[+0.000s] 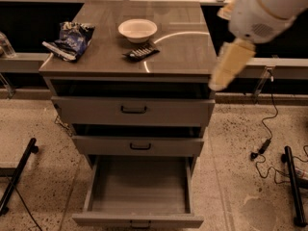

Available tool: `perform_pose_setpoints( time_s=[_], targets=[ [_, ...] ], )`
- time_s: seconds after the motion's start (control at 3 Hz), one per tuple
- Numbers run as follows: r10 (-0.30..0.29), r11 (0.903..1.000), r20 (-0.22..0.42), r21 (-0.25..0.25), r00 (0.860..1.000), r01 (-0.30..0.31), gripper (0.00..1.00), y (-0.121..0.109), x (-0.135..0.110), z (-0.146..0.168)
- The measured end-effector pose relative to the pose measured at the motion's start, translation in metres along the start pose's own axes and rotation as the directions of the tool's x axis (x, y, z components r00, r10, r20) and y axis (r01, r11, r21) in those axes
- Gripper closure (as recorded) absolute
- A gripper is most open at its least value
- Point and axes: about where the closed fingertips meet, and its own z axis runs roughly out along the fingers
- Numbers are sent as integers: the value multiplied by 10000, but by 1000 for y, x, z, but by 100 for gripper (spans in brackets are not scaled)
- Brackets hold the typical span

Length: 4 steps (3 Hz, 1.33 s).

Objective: Place blue chip bag into bottom drawer

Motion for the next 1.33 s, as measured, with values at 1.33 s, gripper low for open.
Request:
perform_pose_setpoints(
  time_s=[1.33],
  targets=[
    [-693, 9966, 3071, -209, 9491, 796, 0, -118, -214, 175]
  ],
)
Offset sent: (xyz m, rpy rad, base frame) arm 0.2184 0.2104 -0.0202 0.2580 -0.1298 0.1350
